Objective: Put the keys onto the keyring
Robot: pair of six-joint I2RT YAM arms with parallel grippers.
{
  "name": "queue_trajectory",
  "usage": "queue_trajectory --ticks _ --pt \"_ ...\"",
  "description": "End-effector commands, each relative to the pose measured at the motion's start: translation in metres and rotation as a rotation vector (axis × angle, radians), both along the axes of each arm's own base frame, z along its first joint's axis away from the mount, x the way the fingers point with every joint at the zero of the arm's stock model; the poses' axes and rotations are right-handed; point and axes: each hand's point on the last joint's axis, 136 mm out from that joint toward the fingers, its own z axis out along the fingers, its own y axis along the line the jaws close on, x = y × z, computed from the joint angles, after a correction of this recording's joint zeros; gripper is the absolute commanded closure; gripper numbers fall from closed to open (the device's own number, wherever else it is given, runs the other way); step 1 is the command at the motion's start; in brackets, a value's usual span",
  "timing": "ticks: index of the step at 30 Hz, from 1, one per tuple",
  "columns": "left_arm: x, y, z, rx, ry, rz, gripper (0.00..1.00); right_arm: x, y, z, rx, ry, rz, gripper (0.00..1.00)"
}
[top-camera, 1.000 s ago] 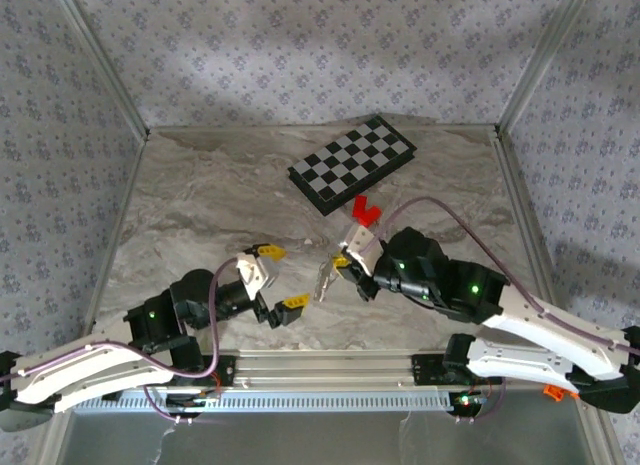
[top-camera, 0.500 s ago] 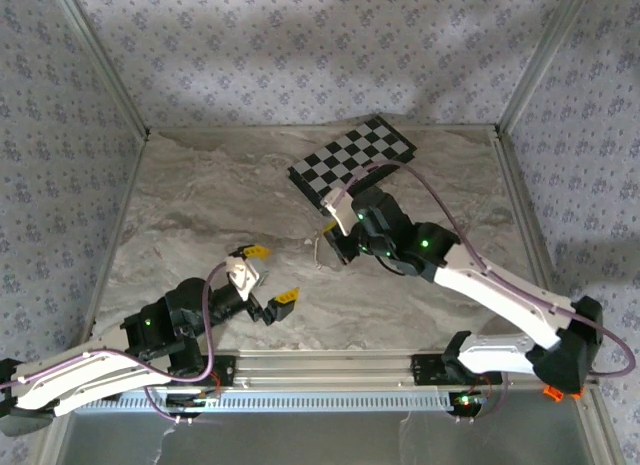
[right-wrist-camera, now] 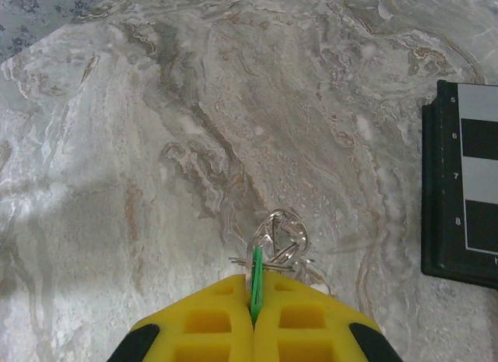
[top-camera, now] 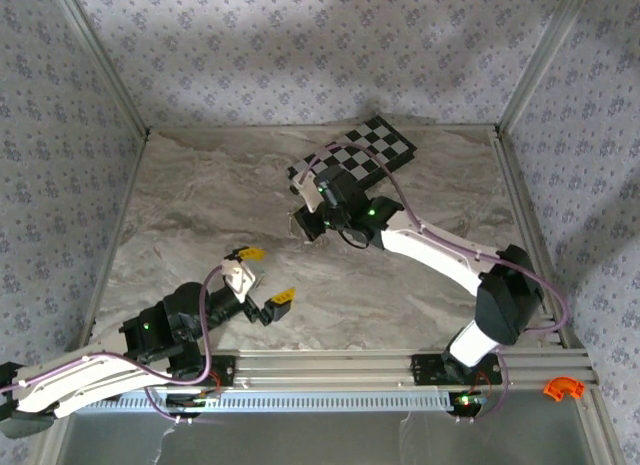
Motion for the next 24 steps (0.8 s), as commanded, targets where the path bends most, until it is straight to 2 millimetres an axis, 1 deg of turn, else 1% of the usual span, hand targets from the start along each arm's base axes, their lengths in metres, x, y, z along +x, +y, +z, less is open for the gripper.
queue_trajectory --ticks 1,6,9,13,20,24 --pt "0.000 0.004 0.000 -0.013 -0.012 0.015 0.00 0.012 0.018 0.018 0.065 -0.028 0.014 1.00" --pt "0.000 0.009 0.000 -0.021 -0.019 0.024 0.01 0.013 0.031 0.005 0.033 -0.014 0.035 1.00" --pt "0.000 0.012 0.003 -0.027 -0.030 0.026 0.00 0.009 0.034 -0.003 0.031 0.006 0.044 1.00" --pt "-0.001 0.015 0.007 -0.036 -0.042 0.031 0.00 0.002 0.032 -0.010 0.033 0.029 0.048 1.00" --pt "-0.001 0.017 0.010 -0.032 -0.043 0.036 0.00 -0.023 0.028 -0.024 0.002 0.063 0.082 1.00" --pt "-0.001 0.016 0.013 -0.051 -0.044 0.032 0.00 -0.037 0.020 -0.032 -0.045 0.059 0.084 1.00"
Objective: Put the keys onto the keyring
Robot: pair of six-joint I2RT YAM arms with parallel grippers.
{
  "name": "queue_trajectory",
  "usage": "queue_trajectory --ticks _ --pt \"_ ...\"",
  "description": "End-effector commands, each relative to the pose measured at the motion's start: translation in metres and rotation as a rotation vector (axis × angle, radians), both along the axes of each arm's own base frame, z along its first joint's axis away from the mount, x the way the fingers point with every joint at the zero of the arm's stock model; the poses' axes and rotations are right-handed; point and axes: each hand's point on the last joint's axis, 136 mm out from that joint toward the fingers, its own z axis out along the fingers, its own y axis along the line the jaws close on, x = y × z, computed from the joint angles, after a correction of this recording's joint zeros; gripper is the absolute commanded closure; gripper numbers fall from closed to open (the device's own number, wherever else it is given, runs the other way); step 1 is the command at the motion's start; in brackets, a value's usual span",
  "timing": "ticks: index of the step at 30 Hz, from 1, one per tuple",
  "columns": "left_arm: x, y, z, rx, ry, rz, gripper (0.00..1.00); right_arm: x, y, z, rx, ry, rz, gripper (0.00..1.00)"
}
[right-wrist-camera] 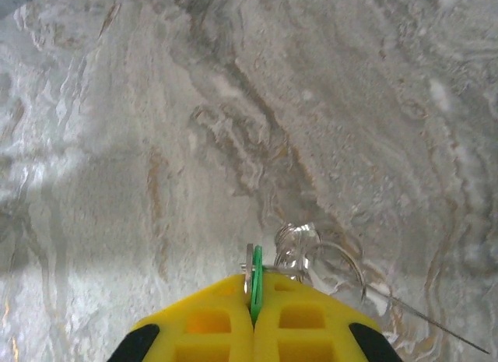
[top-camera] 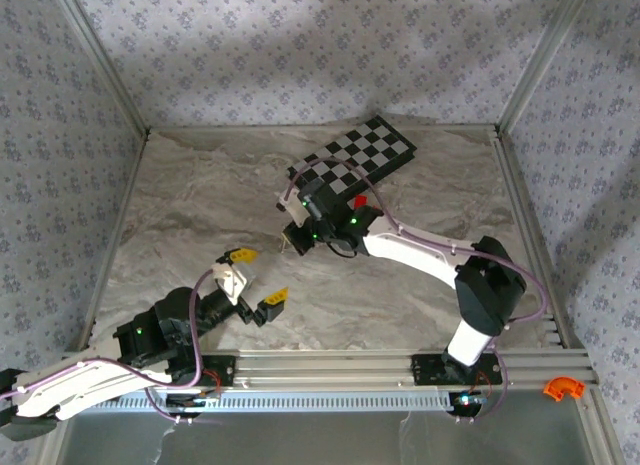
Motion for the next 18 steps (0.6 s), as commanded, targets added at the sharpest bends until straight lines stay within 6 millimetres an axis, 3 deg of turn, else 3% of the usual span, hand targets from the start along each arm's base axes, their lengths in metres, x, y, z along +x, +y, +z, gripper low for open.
queue_trajectory --ticks 1,6,18 --pt "0.000 0.002 0.014 -0.037 -0.021 0.005 0.01 -0.015 -0.007 0.008 -0.016 -0.017 0.006 1.00" --pt "0.001 0.003 0.012 -0.037 -0.017 0.016 0.00 -0.032 -0.016 0.006 -0.040 -0.014 0.017 1.00" --pt "0.003 0.006 0.016 -0.042 -0.019 0.033 0.01 -0.064 -0.047 -0.034 -0.059 0.107 -0.007 1.00"
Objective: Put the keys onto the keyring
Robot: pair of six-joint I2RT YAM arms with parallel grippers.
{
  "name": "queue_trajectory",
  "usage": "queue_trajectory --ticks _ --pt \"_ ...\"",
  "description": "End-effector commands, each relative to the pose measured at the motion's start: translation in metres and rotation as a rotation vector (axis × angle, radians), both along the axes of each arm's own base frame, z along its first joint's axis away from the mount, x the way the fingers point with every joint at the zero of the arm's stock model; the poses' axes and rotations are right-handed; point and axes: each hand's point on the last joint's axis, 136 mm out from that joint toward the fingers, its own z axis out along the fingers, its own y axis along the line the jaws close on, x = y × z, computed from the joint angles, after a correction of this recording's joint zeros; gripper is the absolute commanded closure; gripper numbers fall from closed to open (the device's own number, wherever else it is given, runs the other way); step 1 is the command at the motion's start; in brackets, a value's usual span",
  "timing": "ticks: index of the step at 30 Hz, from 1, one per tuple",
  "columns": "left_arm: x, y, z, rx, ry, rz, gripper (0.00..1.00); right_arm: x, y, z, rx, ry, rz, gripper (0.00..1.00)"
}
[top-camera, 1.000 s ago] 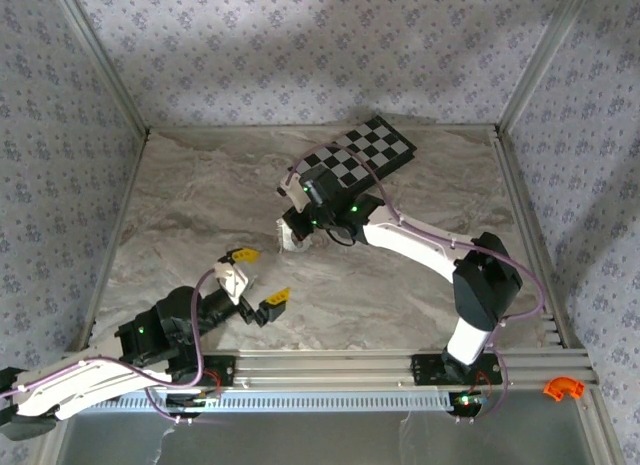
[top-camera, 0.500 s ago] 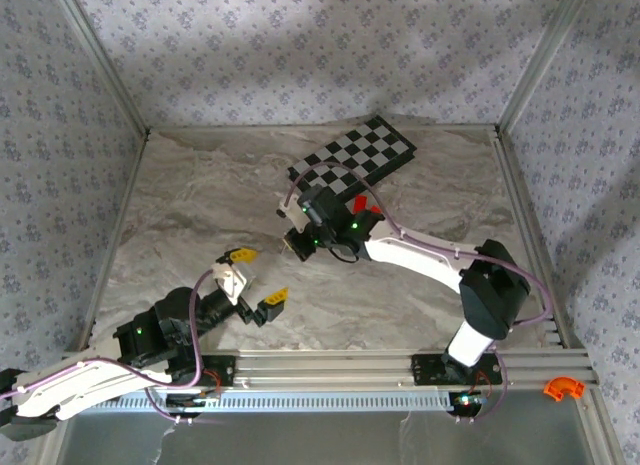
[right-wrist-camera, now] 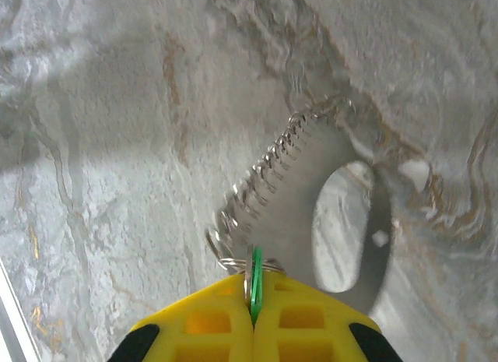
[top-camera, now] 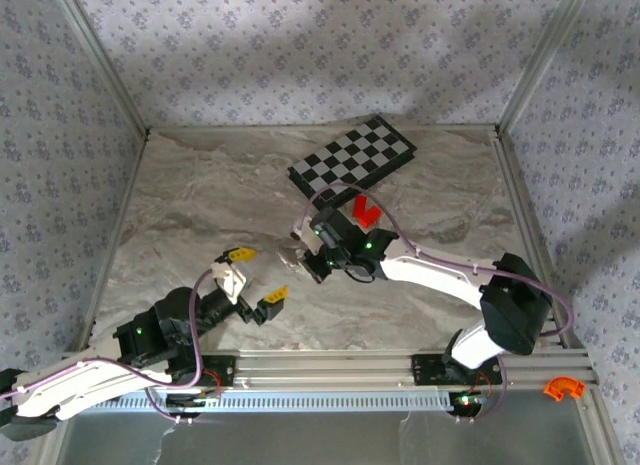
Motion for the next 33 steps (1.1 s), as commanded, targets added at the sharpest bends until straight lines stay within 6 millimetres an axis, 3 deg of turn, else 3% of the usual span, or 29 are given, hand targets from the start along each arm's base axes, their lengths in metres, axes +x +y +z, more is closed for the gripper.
queue_trajectory --ticks 1,22,33 --pt "0.000 0.003 0.015 -0.041 -0.016 0.011 0.00 -0.009 -0.008 0.000 0.029 0.037 -0.027 1.00" --pt "0.007 0.005 0.003 0.000 -0.017 0.051 0.00 -0.049 -0.069 -0.069 0.015 0.192 -0.164 1.00" --pt "0.010 -0.006 -0.007 0.015 -0.003 0.048 0.00 -0.059 -0.088 -0.089 -0.002 0.222 -0.210 1.00"
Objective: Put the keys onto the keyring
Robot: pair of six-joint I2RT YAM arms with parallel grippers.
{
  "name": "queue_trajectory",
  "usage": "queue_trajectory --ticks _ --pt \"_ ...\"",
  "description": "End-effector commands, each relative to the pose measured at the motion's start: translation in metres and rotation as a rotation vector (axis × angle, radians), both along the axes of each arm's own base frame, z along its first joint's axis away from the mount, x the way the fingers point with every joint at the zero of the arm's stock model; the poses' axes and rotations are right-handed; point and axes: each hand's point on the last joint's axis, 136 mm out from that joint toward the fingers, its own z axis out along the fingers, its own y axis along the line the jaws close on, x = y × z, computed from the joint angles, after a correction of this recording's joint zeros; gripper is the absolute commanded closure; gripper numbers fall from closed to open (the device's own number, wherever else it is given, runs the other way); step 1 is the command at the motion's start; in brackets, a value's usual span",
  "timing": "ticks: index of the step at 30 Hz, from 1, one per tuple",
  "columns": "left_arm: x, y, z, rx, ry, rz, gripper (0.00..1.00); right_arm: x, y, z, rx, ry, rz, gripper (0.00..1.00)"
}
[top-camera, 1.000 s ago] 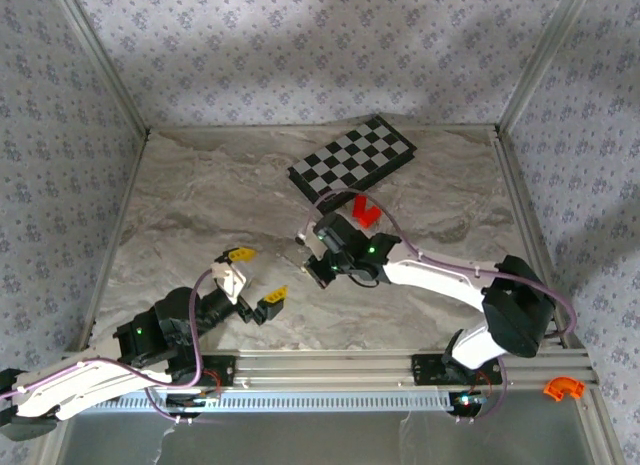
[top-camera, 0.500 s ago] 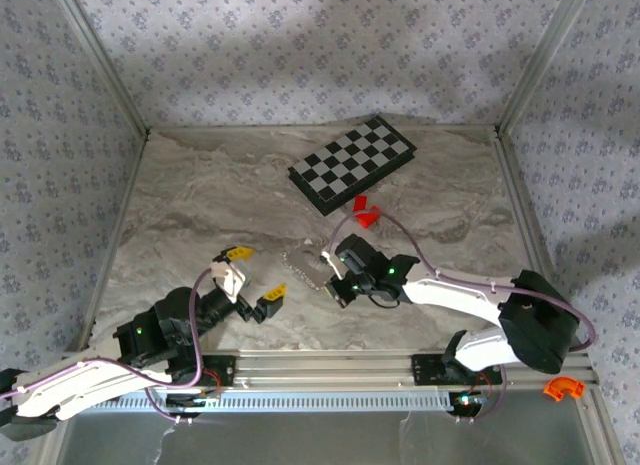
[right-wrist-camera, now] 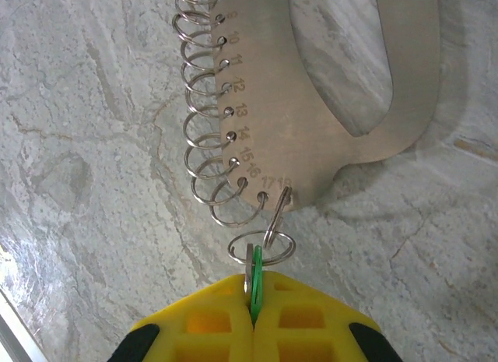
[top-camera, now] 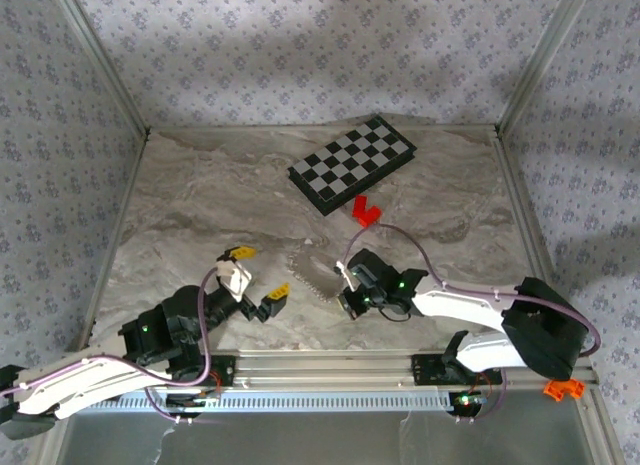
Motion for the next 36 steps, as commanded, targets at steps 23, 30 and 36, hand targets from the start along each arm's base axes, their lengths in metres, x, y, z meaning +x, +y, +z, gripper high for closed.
queue_trajectory --ticks 23,30,36 --pt "0.006 -0.023 -0.001 0.007 -0.010 -0.021 0.00 -0.016 -0.032 -0.027 -0.022 0.069 -0.095 0.97" --pt "0.011 -0.024 -0.004 0.034 0.010 0.007 0.00 -0.014 -0.035 -0.016 -0.001 0.050 -0.117 0.78" --pt "0.017 -0.028 -0.007 0.052 0.027 0.027 0.00 -0.011 -0.040 -0.003 0.021 0.022 -0.143 0.64"
